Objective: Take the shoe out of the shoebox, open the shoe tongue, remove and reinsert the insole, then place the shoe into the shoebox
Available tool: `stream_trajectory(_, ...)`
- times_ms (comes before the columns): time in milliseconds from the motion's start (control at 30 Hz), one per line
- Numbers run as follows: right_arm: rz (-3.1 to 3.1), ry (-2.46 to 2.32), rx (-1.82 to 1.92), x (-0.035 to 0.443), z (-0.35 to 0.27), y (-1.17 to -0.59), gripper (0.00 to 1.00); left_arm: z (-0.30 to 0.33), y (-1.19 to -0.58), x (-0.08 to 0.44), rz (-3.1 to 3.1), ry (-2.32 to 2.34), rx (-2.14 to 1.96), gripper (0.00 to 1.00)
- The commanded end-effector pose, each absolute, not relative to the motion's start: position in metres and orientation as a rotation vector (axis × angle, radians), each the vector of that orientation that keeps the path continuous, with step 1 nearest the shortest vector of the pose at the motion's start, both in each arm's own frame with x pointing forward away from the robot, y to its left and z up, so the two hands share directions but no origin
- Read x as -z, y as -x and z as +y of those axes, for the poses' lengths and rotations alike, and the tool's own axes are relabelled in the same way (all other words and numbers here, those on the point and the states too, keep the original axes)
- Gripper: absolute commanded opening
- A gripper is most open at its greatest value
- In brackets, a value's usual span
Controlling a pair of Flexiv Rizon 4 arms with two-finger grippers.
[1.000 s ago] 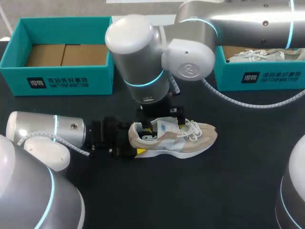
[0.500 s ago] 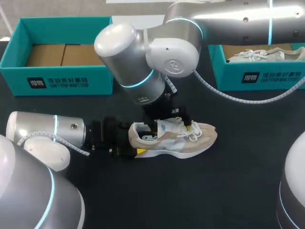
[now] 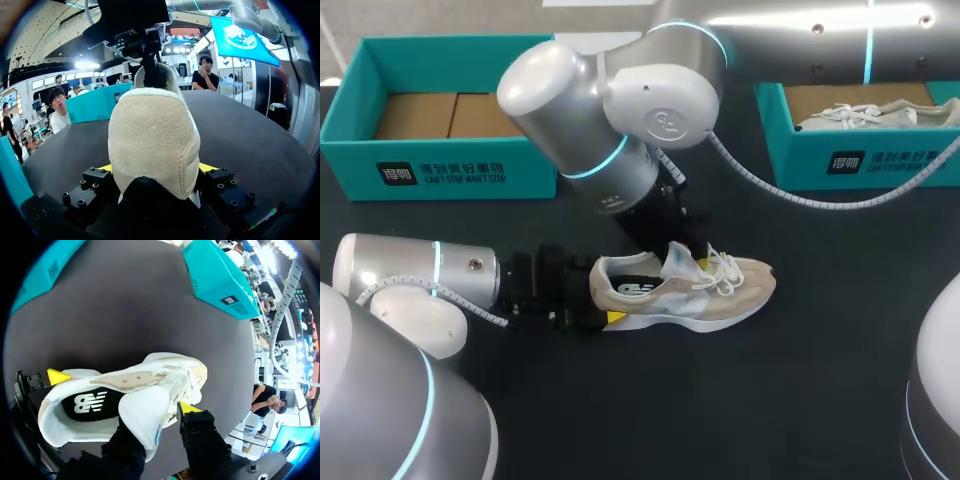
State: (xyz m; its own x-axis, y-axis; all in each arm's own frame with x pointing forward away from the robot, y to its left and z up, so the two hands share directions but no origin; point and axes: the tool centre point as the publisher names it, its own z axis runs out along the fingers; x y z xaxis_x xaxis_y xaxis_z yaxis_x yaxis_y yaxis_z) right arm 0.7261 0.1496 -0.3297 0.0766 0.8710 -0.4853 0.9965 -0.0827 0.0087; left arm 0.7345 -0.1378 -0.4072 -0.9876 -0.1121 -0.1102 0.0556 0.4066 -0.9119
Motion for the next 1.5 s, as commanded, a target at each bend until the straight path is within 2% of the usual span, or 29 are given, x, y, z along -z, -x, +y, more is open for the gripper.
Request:
stream_trajectory(33,1.260,-2.386,0.336,0.322,0.141,-0.719,0.14,-0.139,-0.734,0.407,2.506,0.051,1.627,0.00)
stream_trajectory(100,1.251,-2.408,0.316,0.320,0.136,-0.719,0.09,-0.139,-0.734,0.407,2.506,0.051,1.627,0.00)
stream_trajectory(133,1.259,-2.419,0.309,0.318,0.137,-0.719,0.00,-0.139,-0.734,0.407,2.506,0.051,1.627,0.00)
stream_trajectory(867,1.221,-2.432,0.274,0.329,0.079,-0.737,0.00,-0.139,-0.734,0.407,2.506,0.051,1.627,0.00)
stream_trajectory(1100,1.169,-2.409,0.267,0.348,0.071,-0.737,0.00,-0.139,-0.734,0.407,2.506,0.051,1.627,0.00)
stream_trajectory(1167,1.147,-2.412,0.243,0.354,0.070,-0.737,0.24,-0.139,-0.734,0.407,2.506,0.051,1.627,0.00)
stream_trajectory(1200,1.142,-2.411,0.247,0.357,0.067,-0.737,0.25,-0.139,-0.734,0.407,2.506,0.051,1.627,0.00)
stream_trajectory(1267,1.111,-2.411,0.252,0.363,0.062,-0.737,0.36,-0.139,-0.734,0.407,2.506,0.051,1.627,0.00)
stream_trajectory(1300,1.102,-2.412,0.263,0.364,0.060,-0.737,0.46,-0.139,-0.734,0.407,2.506,0.051,1.627,0.00)
stream_trajectory(1400,1.088,-2.397,0.301,0.366,0.058,-0.737,0.50,-0.139,-0.734,0.407,2.506,0.051,1.627,0.00)
stream_trajectory(1433,1.085,-2.394,0.306,0.367,0.056,-0.738,0.61,-0.139,-0.734,0.407,2.506,0.051,1.627,0.00)
stream_trajectory(1500,1.084,-2.399,0.318,0.370,0.052,-0.739,0.98,-0.139,-0.734,0.407,2.506,0.051,1.627,0.00)
